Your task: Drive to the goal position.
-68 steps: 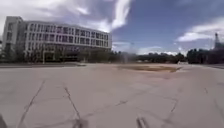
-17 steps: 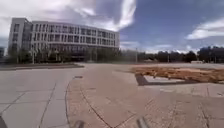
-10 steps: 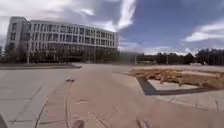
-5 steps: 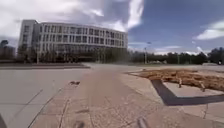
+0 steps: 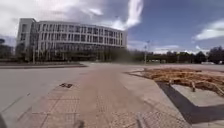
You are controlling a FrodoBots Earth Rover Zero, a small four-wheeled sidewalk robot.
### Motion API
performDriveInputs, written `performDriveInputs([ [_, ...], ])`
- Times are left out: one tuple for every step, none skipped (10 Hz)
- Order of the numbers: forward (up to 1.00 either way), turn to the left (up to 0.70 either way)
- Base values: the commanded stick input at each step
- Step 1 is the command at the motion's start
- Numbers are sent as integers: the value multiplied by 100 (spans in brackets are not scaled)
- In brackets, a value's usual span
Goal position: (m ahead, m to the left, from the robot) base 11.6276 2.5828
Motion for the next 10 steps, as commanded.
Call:
performDriveInputs([
  [100, 0],
  [100, 0],
  [100, 0],
  [100, 0],
  [100, 0],
  [100, 0],
  [100, 0],
  [100, 0],
  [100, 0],
  [100, 0],
])
